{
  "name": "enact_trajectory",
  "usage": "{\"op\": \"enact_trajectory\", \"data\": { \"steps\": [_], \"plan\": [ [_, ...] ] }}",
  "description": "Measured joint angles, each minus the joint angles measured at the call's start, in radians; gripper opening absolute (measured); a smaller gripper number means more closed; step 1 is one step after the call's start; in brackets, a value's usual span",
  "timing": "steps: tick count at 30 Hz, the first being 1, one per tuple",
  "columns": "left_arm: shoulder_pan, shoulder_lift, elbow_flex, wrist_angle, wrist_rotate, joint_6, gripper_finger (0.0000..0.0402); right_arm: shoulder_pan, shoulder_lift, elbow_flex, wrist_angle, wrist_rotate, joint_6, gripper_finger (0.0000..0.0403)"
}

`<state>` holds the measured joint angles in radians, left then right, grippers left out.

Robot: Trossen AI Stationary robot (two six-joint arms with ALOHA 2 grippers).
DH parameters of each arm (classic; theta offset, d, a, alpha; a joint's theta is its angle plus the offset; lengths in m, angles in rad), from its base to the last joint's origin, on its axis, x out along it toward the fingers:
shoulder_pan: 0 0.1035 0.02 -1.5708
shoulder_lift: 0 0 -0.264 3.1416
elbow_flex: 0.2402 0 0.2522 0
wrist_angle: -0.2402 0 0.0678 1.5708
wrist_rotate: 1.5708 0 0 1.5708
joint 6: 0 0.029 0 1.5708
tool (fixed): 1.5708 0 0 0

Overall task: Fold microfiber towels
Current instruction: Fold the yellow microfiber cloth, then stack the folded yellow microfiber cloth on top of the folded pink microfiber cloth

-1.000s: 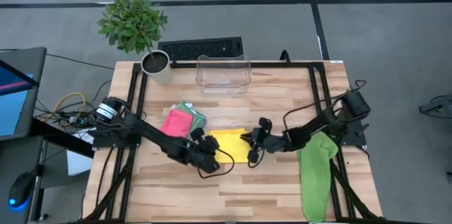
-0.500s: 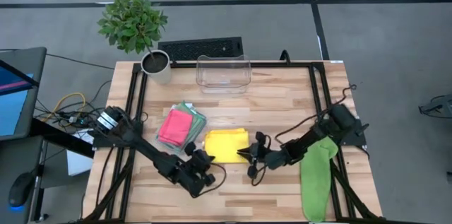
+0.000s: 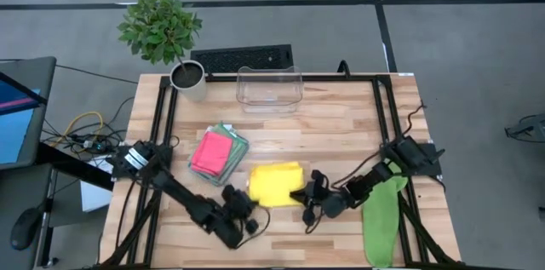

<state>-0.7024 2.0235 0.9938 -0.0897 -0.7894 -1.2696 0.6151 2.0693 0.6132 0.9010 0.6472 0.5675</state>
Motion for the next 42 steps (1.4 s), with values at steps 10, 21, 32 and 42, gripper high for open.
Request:
{"op": "enact_trajectory", "data": {
  "steps": [10,21,32,42],
  "plan": [
    [-0.083,-0.026,0.141,-0.073,0.029,0.031,0.0000,0.078,-0.140,0.004,-0.085,-0.050,0.086,0.0028],
    [-0.039,-0.236,0.274,-0.605,0.229,-0.148,0.0090,0.014,-0.646,0.146,-1.045,-0.337,0.254,0.0137],
    [-0.025,-0.313,0.274,-0.619,0.230,-0.278,0.0143,-0.053,-0.739,0.175,-1.112,-0.343,0.461,0.0249],
    [0.029,-0.302,0.274,-0.623,0.276,-0.317,0.0137,-0.063,-0.738,0.175,-1.079,-0.361,0.371,0.0249]
  ]
}}
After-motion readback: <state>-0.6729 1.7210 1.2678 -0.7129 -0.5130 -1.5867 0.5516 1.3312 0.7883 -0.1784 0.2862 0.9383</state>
